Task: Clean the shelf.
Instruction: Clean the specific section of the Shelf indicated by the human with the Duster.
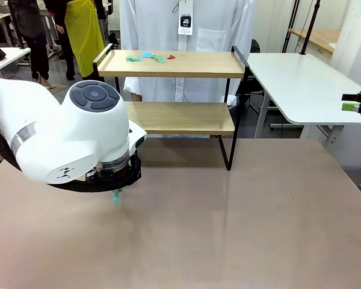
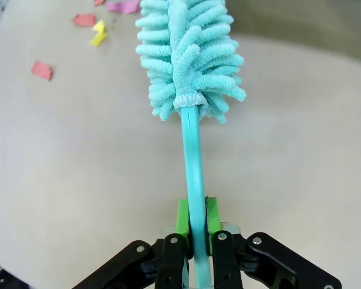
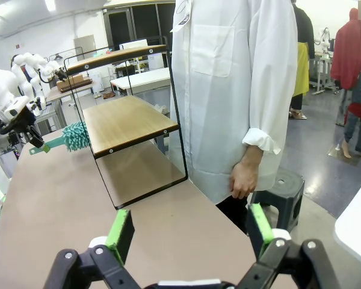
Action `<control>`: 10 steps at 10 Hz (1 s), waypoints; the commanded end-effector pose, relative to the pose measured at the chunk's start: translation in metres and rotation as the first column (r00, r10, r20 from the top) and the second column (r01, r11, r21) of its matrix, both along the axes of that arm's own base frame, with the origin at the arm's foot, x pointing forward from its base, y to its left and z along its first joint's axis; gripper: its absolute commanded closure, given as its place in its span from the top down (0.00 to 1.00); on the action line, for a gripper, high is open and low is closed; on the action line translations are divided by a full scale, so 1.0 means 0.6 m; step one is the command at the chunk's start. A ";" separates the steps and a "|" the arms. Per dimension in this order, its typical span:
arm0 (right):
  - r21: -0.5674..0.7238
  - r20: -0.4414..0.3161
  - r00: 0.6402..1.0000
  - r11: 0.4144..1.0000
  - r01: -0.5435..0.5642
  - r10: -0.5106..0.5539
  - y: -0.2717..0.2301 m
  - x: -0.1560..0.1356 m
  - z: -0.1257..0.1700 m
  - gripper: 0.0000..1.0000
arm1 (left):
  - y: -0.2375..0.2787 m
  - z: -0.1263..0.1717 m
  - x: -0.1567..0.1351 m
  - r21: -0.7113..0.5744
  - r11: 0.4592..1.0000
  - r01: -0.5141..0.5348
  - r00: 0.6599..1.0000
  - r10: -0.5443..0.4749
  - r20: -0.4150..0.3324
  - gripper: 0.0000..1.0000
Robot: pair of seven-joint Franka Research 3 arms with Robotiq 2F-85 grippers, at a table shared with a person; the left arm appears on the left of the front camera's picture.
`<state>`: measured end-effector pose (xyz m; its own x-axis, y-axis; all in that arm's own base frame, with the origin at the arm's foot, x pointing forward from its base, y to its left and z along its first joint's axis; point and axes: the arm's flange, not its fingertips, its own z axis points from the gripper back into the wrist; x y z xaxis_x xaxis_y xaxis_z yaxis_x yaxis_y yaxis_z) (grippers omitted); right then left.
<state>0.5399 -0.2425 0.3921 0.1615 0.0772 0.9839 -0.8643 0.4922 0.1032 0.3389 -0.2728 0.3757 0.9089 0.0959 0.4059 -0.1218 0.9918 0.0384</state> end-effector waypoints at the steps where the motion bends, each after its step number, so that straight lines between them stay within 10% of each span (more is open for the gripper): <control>1: -0.006 0.003 1.000 1.000 0.005 -0.005 0.002 0.002 0.003 1.00 | 0.020 0.025 -0.012 -0.120 0.980 0.157 0.986 -0.150 0.071 0.13; 6: -0.006 0.003 1.000 1.000 0.005 -0.005 0.002 0.002 0.003 1.00 | 0.057 0.046 -0.022 -0.220 0.830 0.513 0.858 -0.505 0.094 0.13; 10: -0.006 0.003 1.000 1.000 0.005 -0.005 0.002 0.002 0.003 1.00 | 0.124 0.054 -0.013 -0.336 0.556 0.761 0.611 -0.788 0.080 0.13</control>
